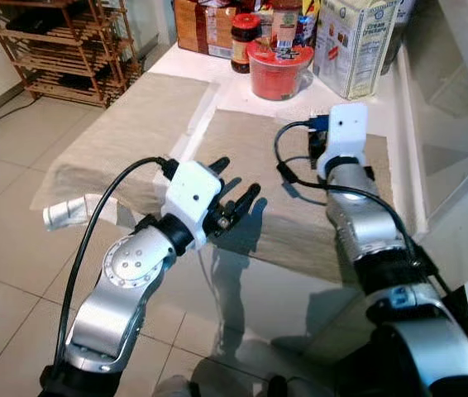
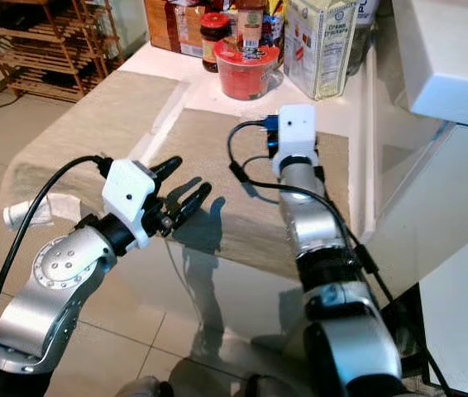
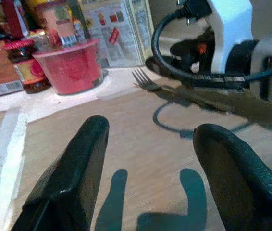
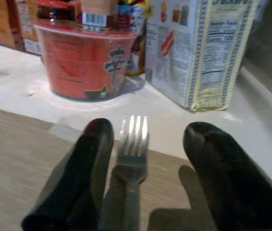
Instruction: Setting the table
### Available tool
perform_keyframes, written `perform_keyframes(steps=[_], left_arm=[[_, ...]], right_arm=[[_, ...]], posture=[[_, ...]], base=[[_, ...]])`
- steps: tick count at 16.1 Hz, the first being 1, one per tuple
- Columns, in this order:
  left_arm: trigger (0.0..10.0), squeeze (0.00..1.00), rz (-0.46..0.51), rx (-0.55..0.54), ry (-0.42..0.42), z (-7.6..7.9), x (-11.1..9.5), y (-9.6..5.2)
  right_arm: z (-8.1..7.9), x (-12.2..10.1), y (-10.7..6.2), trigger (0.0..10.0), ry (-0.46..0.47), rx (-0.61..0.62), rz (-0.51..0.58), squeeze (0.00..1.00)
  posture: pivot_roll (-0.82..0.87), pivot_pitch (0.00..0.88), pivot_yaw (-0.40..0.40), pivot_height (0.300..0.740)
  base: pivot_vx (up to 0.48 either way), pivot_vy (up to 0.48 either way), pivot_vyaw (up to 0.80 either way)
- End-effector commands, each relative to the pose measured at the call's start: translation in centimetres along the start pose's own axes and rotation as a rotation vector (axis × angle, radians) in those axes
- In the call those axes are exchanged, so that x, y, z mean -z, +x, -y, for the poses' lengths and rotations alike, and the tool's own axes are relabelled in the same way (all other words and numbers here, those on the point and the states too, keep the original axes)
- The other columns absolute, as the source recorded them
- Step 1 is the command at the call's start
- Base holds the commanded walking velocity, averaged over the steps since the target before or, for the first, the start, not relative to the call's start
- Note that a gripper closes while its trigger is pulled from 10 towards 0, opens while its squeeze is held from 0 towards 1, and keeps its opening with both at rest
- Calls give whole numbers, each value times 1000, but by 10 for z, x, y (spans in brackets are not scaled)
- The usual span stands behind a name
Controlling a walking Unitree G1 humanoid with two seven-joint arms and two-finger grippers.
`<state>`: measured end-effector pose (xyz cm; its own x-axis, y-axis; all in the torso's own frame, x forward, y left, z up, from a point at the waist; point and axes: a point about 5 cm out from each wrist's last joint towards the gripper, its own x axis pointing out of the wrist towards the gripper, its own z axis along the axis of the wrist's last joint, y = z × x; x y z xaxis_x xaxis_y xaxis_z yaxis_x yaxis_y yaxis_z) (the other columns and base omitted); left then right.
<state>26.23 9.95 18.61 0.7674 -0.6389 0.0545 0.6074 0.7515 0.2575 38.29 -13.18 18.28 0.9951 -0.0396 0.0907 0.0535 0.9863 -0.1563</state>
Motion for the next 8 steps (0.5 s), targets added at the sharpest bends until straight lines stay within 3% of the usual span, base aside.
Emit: perform_keyframes(steps=[1, 2, 3, 4, 8], left_arm=[[10000, 0, 2, 18, 0, 1, 0, -2], [10000, 0, 1, 19, 1, 1, 0, -3], [10000, 0, 2, 20, 3, 1, -1, -3], [10000, 0, 4, 19, 5, 1, -2, -3], [10000, 0, 5, 20, 9, 1, -3, -3]], right_arm=[[2, -1, 3, 10000, -2, -6, 19, 1000], [3, 3, 4, 10000, -38, 4, -2, 1000], [3, 6, 5, 10000, -35, 7, -24, 0], [0, 6, 6, 10000, -36, -1, -36, 0], [-10, 15, 8, 10000, 135, -32, -170, 0]], posture=[[103, 92, 33, 740], [103, 92, 33, 740], [110, 94, 32, 740], [112, 96, 33, 740], [111, 98, 31, 740]], base=[[0, 0, 0], [0, 0, 0], [0, 0, 0], [0, 0, 0], [0, 0, 0]])
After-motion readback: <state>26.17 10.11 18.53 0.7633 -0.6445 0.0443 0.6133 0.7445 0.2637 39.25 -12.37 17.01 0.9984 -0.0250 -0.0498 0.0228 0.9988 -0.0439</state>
